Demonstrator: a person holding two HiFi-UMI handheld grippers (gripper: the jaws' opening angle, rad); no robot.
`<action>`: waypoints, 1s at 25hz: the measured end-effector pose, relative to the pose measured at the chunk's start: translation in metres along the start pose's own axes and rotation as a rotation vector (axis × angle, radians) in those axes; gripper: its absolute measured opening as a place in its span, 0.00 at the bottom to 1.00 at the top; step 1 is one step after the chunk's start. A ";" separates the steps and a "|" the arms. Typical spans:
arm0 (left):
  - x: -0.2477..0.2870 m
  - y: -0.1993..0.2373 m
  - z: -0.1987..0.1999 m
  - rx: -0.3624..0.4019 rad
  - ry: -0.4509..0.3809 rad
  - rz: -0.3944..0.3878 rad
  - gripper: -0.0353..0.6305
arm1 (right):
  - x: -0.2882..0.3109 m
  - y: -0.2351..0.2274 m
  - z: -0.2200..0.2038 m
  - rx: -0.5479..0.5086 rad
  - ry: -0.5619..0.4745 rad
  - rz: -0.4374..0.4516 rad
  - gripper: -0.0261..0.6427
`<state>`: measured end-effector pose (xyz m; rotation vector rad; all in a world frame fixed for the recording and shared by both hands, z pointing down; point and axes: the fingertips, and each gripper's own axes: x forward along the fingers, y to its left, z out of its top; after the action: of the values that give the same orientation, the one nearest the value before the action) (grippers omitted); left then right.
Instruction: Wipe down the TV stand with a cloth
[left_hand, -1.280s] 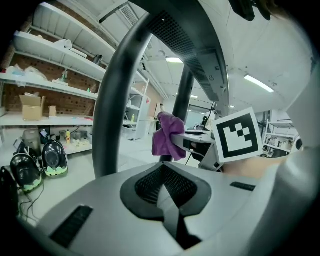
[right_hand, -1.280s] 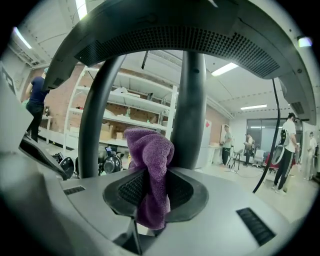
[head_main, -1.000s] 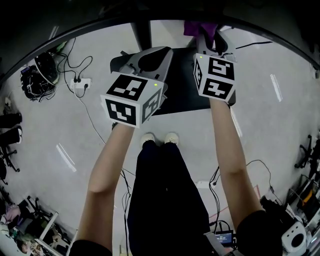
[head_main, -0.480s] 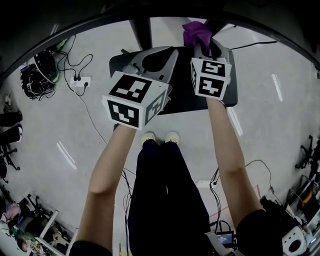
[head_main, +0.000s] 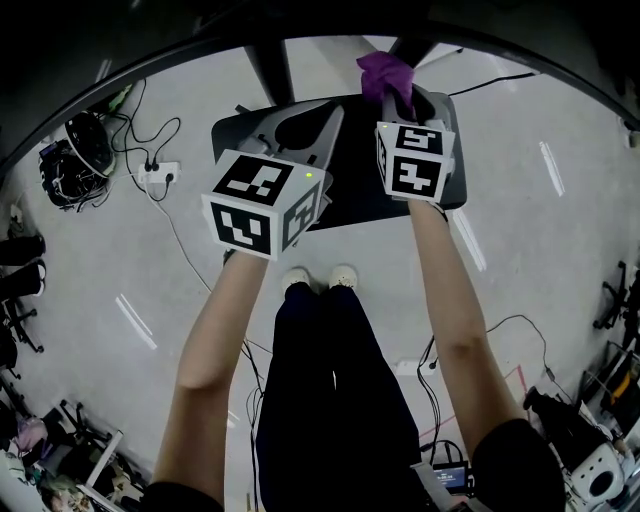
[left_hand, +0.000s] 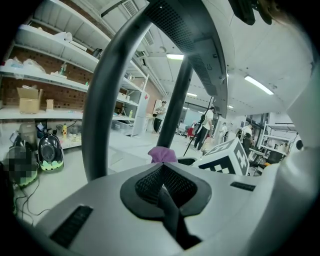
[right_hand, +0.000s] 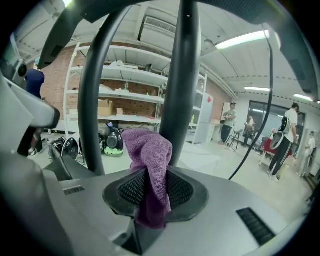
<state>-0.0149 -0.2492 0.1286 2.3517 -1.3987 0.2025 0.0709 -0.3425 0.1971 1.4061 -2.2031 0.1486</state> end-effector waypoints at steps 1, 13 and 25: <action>0.001 -0.002 0.000 0.003 0.002 -0.005 0.06 | -0.007 -0.003 0.006 0.006 -0.021 -0.005 0.19; 0.031 -0.041 0.033 0.051 -0.014 -0.085 0.06 | -0.062 -0.079 0.096 0.044 -0.262 -0.139 0.19; 0.047 -0.045 0.016 0.029 0.022 -0.091 0.06 | -0.052 -0.085 0.118 -0.090 -0.319 -0.176 0.19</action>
<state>0.0459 -0.2752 0.1170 2.4237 -1.2832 0.2236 0.1194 -0.3814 0.0553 1.6576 -2.2841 -0.2504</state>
